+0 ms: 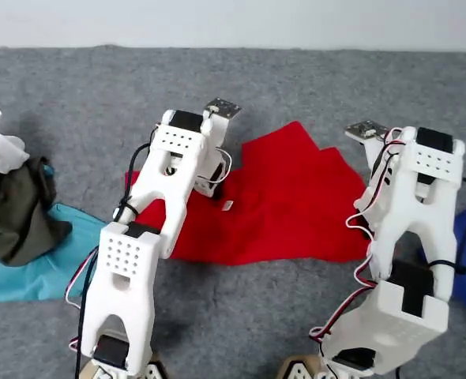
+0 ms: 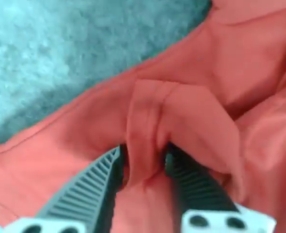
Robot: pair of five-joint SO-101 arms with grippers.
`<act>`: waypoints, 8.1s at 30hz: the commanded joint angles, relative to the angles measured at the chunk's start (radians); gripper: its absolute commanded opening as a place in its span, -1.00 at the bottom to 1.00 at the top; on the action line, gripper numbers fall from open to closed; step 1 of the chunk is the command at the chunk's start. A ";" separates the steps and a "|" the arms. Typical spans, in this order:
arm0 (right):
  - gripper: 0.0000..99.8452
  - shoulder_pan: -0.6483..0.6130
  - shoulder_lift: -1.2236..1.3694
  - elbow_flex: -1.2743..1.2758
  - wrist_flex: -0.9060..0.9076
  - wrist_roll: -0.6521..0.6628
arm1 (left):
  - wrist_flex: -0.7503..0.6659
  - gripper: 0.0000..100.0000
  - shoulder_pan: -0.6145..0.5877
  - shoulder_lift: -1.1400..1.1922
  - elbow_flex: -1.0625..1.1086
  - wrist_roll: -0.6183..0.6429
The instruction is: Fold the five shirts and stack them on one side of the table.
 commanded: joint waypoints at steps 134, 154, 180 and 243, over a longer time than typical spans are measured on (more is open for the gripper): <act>-0.66 -0.366 0.812 -1.129 -0.183 -0.278 | 0.112 -0.59 -0.655 -1.154 0.823 0.005; -0.66 -0.325 0.929 -1.132 -0.231 -0.221 | 0.112 -0.60 -0.655 -1.154 0.932 0.005; -0.97 -0.323 0.931 -1.238 -0.139 -0.222 | 0.112 -0.60 -0.660 -1.154 0.941 0.005; -0.67 -0.367 1.147 -1.521 -0.033 0.118 | 0.112 -0.60 -0.663 -1.409 1.133 -0.044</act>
